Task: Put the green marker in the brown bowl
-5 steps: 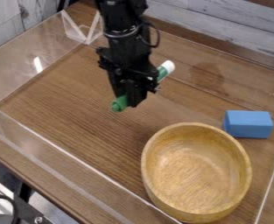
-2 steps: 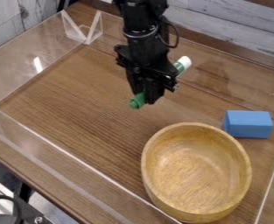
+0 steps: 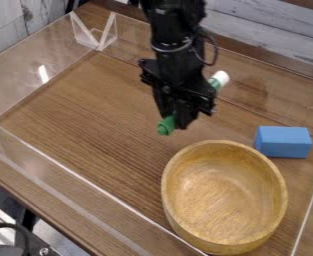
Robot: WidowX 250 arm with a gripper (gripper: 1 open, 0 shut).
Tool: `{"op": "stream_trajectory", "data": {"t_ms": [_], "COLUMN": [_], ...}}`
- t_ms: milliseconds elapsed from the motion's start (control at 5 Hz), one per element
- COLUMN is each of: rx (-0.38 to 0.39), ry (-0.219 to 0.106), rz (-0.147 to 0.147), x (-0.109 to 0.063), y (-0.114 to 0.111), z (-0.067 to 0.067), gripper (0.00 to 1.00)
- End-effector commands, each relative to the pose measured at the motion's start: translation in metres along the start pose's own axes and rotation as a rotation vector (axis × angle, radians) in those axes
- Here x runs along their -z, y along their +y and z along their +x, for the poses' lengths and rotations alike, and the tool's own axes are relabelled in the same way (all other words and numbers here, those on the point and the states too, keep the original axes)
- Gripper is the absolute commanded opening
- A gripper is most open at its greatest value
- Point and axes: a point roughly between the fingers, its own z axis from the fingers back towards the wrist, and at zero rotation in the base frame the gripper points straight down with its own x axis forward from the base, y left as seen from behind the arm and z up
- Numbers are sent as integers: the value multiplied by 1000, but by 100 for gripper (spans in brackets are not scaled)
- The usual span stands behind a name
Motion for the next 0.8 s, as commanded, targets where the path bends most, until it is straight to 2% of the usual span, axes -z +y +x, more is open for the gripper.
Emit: {"op": "stream_trajectory", "data": {"t_ms": [0, 600], "rx": [5, 16], "ry": [-49, -51], "rz": [4, 4], "x": [-16, -15], "y": [-16, -48], "z": [-1, -15], "gripper": [0, 0]}}
